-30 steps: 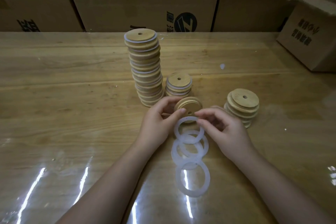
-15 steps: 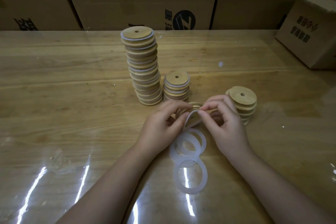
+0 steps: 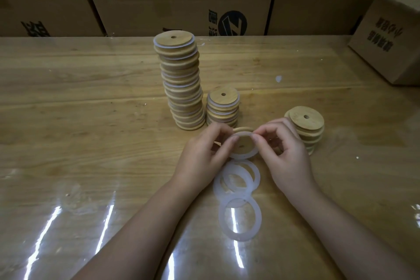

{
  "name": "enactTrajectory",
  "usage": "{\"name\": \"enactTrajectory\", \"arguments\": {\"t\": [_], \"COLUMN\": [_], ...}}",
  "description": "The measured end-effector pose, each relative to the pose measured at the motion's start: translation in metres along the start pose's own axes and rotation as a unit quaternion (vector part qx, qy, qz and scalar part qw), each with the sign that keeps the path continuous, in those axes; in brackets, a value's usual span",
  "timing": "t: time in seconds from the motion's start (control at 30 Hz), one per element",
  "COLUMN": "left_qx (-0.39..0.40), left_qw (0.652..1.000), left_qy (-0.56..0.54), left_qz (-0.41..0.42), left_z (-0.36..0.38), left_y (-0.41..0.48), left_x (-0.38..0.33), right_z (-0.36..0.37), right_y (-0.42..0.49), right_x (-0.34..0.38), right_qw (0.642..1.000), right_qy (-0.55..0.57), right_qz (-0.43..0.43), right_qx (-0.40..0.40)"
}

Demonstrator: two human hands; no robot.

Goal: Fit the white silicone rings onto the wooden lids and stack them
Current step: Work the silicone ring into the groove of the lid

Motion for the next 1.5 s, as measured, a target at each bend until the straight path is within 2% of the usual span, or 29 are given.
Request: {"name": "enactTrajectory", "arguments": {"t": [0.47,0.73,1.1,1.33,1.5], "left_qx": [0.003,-0.001,-0.005,-0.003,-0.015], "left_qw": [1.0,0.998,1.0,0.999,0.995], "left_qy": [-0.016,-0.053,-0.012,-0.031,-0.072], "left_qz": [0.011,-0.02,-0.016,-0.022,-0.07], "left_z": [-0.001,-0.002,-0.003,-0.003,-0.005], "left_y": [0.0,0.001,0.0,0.001,0.002], "left_x": [0.001,0.002,0.005,0.004,0.005], "right_z": [0.0,-0.002,-0.003,-0.004,-0.003], "right_y": [0.001,0.003,0.004,0.004,0.004], "right_x": [-0.005,-0.001,-0.005,-0.008,-0.011], "right_qw": [0.999,0.997,0.996,0.992,0.988], "right_qy": [0.018,0.045,0.054,0.074,0.089], "right_qz": [0.027,0.055,0.067,0.097,0.119], "right_qx": [0.002,0.017,0.031,0.036,0.053]}}
Point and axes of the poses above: each hand's wrist, its own y-axis towards the middle knuckle, its own z-axis out of the palm, x = y × z, the point moved 1 cm from there along y, towards the middle knuckle, and after that the axes turned 13 degrees about x, right-handed, at the moved point
